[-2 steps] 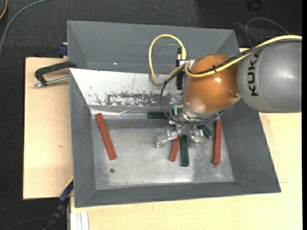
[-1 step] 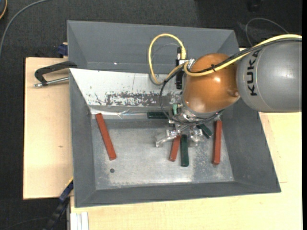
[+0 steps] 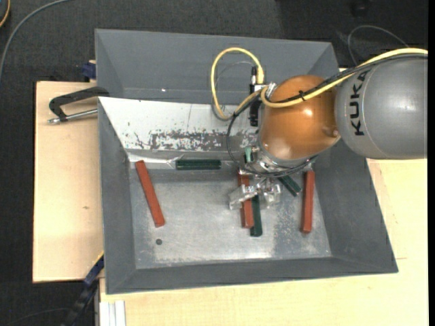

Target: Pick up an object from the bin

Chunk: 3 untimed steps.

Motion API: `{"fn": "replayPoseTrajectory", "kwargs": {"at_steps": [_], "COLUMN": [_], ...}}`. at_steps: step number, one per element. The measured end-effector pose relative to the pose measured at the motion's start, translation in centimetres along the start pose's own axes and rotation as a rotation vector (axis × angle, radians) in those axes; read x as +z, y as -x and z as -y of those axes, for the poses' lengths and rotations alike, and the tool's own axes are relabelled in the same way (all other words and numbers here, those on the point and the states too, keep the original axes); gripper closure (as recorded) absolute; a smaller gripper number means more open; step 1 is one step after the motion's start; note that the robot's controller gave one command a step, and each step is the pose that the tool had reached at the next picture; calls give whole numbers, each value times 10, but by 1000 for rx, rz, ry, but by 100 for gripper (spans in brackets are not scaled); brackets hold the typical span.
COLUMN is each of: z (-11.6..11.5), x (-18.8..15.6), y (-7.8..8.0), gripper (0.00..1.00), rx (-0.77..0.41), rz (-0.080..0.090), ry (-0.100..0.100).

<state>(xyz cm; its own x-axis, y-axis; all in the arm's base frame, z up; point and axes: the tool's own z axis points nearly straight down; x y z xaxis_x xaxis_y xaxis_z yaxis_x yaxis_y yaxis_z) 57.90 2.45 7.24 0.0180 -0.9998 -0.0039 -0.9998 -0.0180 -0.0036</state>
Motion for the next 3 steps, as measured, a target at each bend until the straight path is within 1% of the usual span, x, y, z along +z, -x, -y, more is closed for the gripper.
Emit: {"fn": "replayPoseTrajectory", "kwargs": {"at_steps": [1,3], "z": [1,4], "x": [-58,-80], "y": [2,4], "gripper": [100,100], "rx": [4,13], "rz": [0,0], "ry": [-1,-2]}}
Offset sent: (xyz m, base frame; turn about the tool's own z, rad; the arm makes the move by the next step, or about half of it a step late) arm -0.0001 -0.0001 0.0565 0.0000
